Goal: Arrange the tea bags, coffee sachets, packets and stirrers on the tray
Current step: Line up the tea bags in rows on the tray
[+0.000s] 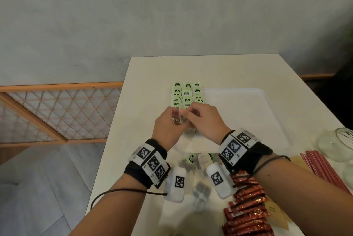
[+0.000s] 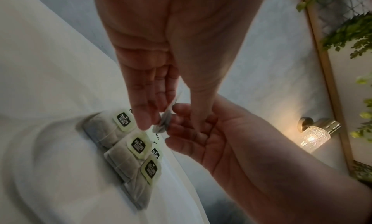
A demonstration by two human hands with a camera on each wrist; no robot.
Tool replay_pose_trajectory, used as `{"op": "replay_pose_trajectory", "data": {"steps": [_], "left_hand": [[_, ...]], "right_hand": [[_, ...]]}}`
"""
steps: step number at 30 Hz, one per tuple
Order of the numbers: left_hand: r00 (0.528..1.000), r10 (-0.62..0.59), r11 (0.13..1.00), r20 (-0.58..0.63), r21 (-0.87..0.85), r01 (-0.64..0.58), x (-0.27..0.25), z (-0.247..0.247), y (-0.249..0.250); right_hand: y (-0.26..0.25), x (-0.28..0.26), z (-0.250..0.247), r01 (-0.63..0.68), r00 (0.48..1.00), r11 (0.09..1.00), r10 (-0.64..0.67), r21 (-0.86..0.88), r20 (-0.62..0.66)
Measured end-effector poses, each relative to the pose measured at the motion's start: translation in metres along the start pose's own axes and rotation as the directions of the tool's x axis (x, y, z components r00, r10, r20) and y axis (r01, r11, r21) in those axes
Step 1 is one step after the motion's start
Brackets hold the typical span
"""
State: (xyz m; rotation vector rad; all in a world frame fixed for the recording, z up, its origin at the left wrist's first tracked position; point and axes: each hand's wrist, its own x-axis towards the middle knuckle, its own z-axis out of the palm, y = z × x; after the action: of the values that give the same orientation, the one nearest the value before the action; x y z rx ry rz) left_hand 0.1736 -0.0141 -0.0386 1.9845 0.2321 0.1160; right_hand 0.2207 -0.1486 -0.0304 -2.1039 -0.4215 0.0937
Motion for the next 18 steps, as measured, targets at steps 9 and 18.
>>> {"op": "replay_pose_trajectory", "data": {"steps": [9, 18], "left_hand": [[0.995, -0.016, 0.965, 0.103, 0.262, -0.012, 0.009, -0.009, -0.032], [0.986, -0.1, 0.936, 0.13, 0.35, 0.049, 0.037, -0.014, -0.035]], "right_hand": [[0.024, -0.014, -0.015, -0.091, 0.996, 0.996, 0.091, 0.005, 0.003], [0.067, -0.016, -0.03, -0.173, 0.984, 0.981, 0.168, -0.085, -0.057]]}}
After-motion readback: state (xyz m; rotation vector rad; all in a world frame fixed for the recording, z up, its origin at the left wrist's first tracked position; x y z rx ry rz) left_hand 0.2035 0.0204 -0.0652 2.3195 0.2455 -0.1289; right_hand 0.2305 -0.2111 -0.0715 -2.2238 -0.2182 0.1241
